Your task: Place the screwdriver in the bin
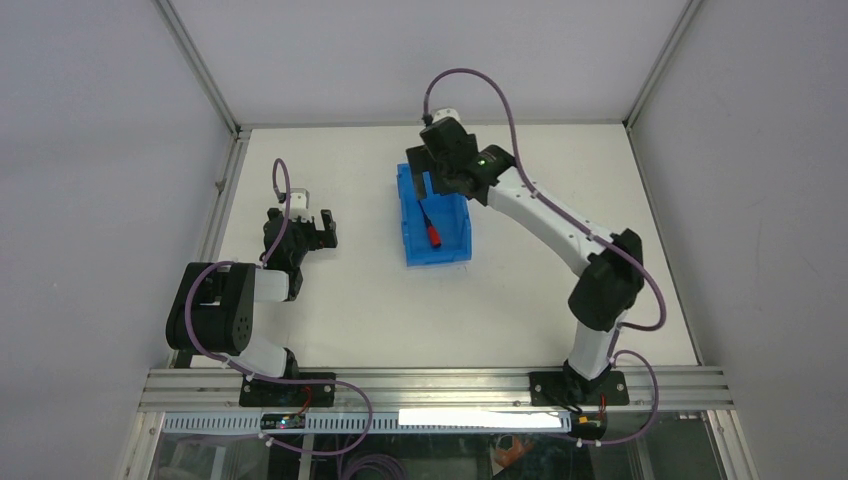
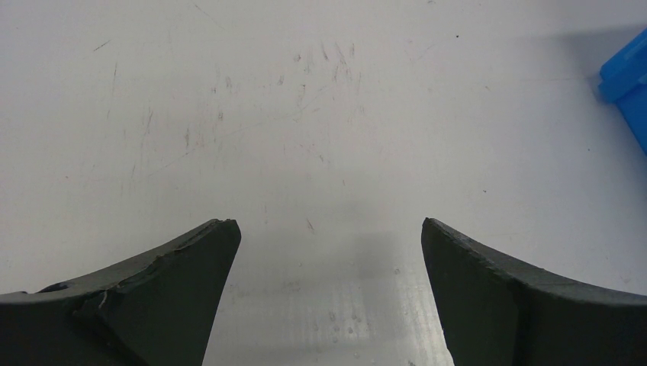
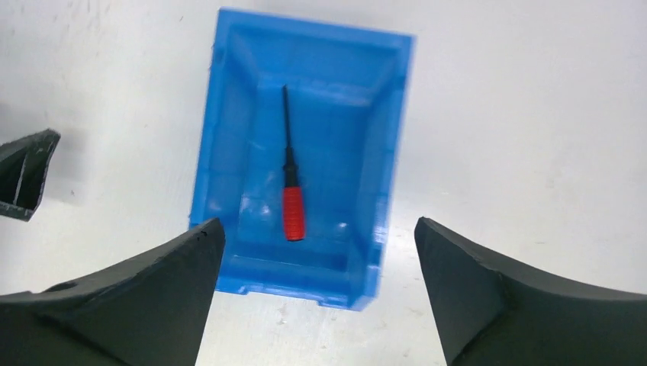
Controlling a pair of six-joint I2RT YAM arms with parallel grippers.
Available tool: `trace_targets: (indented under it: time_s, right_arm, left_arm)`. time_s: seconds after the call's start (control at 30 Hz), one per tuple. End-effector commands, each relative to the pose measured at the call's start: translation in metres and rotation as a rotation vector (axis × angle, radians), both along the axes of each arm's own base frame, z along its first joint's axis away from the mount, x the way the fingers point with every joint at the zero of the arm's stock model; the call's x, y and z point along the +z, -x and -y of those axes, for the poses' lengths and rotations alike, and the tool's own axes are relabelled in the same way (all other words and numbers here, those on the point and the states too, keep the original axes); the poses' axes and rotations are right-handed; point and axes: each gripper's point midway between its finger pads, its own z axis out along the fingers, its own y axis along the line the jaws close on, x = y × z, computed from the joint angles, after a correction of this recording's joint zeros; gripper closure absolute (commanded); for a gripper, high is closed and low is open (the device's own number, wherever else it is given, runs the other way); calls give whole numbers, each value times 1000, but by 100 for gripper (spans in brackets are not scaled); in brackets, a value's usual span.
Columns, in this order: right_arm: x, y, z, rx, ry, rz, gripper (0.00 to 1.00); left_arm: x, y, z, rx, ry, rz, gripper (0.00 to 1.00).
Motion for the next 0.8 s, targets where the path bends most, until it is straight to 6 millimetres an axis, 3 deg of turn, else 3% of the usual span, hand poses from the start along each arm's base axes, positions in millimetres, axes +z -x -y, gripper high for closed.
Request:
trace_targets:
  time_s: [0.0, 0.17, 0.27, 0.37, 0.47, 0.77]
  right_arm:
    - [27, -1, 80, -218, 83, 67, 1]
    - [20, -2, 179, -410, -4, 6, 1]
    - [28, 4, 238, -541, -9, 49, 1]
    - [24, 14, 275, -616, 42, 64, 1]
    - [22, 19, 286, -635, 42, 77, 1]
    - [36, 19, 266, -554, -70, 98, 1]
  left_arm:
    - [17, -5, 3, 0, 18, 55, 1]
    - [17, -5, 4, -1, 18, 55, 1]
    - [17, -5, 4, -1, 18, 55, 1]
    - [17, -5, 4, 0, 18, 55, 1]
    - [17, -5, 4, 0, 18, 55, 1]
    - [17, -5, 4, 0, 19, 55, 1]
